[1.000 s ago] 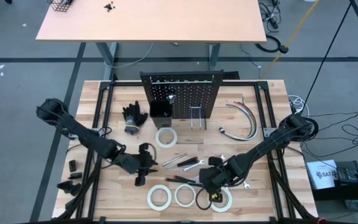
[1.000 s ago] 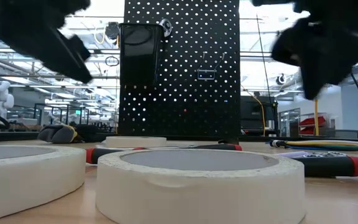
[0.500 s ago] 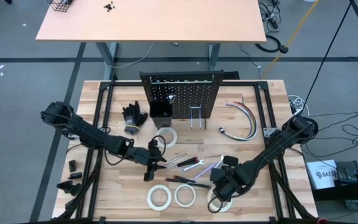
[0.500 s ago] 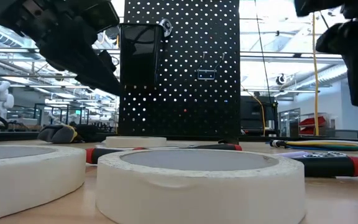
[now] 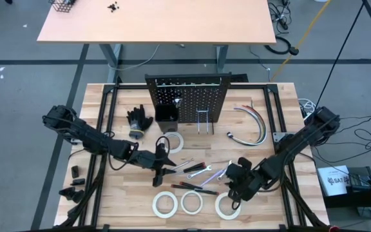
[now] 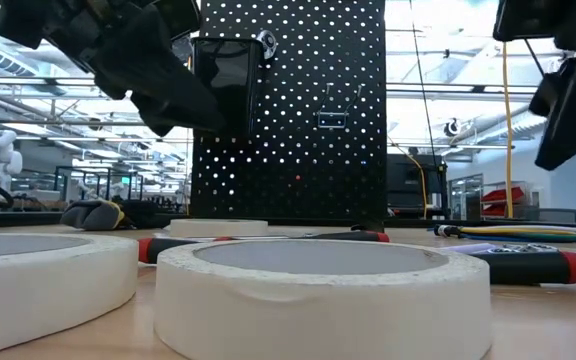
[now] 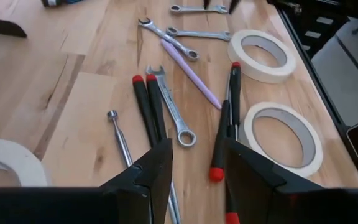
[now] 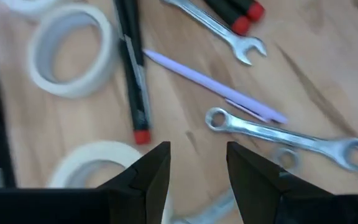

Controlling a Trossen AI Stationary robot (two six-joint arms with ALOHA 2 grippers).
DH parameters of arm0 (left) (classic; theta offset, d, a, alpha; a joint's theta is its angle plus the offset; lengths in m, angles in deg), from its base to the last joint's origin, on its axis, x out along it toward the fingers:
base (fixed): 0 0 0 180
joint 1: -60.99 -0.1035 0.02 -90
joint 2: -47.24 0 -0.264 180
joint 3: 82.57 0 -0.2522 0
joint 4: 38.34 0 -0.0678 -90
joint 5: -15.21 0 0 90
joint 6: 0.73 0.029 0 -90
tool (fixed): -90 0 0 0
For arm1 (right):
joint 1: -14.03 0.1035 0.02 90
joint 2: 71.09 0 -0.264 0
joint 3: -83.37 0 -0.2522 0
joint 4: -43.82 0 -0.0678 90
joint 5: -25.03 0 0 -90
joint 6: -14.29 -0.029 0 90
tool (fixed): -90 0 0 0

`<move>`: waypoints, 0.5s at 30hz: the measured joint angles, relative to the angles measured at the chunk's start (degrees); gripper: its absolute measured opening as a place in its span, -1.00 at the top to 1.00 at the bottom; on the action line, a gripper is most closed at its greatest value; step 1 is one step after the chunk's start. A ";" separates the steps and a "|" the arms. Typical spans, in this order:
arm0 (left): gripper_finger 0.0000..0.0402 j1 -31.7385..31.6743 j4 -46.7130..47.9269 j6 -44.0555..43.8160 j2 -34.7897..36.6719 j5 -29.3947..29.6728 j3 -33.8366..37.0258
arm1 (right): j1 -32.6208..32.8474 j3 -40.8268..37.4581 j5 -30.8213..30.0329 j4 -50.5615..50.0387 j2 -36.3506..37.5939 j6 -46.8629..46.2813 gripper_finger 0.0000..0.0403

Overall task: Hang tools onto peg board
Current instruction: Put the purple pen into the black bin on the peg board

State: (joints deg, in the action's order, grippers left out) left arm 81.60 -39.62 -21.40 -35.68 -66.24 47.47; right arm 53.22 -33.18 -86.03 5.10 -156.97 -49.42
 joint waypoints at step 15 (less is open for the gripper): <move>0.30 -0.43 -0.71 -2.25 0.00 0.68 0.00 | -4.73 -1.06 0.02 10.01 -0.10 30.44 0.25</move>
State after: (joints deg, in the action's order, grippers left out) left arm 81.18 -40.33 -23.65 -35.68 -65.56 47.47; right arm 48.49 -34.25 -86.01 15.12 -157.07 -18.98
